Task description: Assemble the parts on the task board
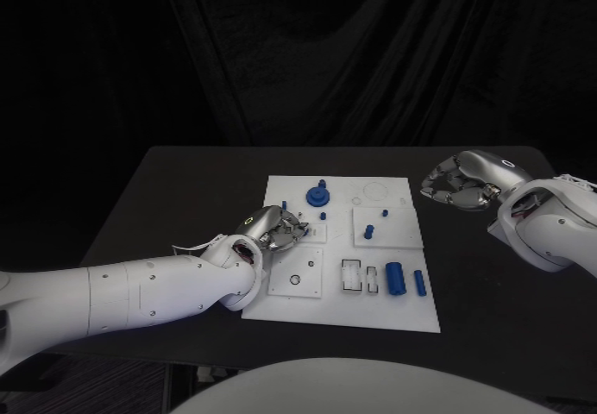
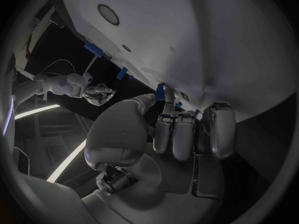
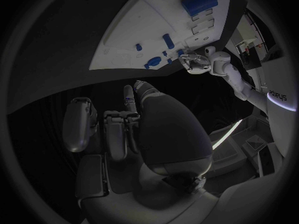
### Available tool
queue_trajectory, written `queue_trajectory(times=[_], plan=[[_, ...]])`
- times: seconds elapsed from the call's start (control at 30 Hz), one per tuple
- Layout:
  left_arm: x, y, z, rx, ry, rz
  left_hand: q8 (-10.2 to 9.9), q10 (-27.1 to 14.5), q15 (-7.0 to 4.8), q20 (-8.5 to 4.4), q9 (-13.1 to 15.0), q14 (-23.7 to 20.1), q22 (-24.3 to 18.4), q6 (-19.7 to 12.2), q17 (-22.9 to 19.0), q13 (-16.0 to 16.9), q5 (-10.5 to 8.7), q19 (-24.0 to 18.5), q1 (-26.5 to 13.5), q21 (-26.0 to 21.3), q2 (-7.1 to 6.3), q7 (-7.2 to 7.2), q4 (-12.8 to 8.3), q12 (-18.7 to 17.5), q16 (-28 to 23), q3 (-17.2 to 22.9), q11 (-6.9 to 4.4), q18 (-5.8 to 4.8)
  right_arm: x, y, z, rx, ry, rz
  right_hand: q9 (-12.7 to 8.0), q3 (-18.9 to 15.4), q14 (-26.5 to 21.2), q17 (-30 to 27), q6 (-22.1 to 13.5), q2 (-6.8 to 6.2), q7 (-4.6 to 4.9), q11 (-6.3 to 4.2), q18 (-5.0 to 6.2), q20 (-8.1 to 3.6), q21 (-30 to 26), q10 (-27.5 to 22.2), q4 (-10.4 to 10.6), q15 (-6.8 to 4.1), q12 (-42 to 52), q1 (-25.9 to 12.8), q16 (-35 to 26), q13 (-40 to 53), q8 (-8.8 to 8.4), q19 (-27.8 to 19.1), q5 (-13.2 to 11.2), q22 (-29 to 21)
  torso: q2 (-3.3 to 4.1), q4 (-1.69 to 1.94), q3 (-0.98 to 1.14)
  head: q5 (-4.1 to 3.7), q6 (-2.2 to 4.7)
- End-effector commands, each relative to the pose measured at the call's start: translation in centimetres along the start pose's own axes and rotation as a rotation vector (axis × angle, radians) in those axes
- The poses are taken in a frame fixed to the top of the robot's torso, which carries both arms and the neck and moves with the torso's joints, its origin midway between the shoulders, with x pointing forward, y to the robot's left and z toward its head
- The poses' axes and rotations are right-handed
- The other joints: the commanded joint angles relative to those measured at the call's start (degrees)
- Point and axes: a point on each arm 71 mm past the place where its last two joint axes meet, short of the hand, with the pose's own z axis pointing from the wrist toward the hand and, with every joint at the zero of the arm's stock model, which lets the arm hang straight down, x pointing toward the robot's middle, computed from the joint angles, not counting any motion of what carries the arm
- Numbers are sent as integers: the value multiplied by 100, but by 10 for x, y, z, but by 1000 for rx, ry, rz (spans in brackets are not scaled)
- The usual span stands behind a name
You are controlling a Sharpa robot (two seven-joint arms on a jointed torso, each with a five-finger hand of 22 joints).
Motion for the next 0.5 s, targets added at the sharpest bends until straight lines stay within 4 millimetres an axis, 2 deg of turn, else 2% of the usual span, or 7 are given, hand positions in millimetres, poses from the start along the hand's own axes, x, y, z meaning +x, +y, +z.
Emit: queue_trajectory(times=[0.03,0.2,0.37,0.5], plan=[[3,0,-2,10,15,-1,31,598,43,6,12,594,1048,-47,1509,1508,-79,-26,6,-32,-4,16,57,-25,14,-89,50,38,1,-1,0,17,0,-1,-8,36,600,1510,-21,4,28,18,53,-1,-18,584,6,23,-5,37,17,1485,-25,-39,23,1023,-1,2,2,2,-1],[3,1,-2,8,13,-1,36,598,46,8,16,594,1052,-44,1509,1508,-102,-21,2,-27,1,16,82,-25,14,-112,52,36,1,-1,-1,18,1,-1,-8,36,600,1510,-21,4,28,18,53,-1,-18,584,6,23,-5,37,17,1485,-25,-39,23,1023,-3,0,6,9,-1],[2,2,-3,12,7,-1,157,598,37,8,140,594,1065,-26,1509,1508,-102,-9,101,-21,16,-11,96,-25,14,-189,35,34,2,-2,-1,19,3,-1,-10,39,600,1510,-16,-5,29,20,54,1,-23,576,13,25,-12,35,17,1476,-22,-39,33,1022,3,-7,3,23,-1],[1,2,-3,23,-3,-1,489,598,2,-22,502,594,1089,-73,1509,1508,6,16,255,-10,45,-65,134,-25,14,-295,-10,29,2,-2,-1,20,3,-1,-11,39,600,1510,-17,-6,28,20,54,1,-25,576,13,25,-12,36,17,1476,-23,-40,34,1021,1,-1,6,18,-1]])
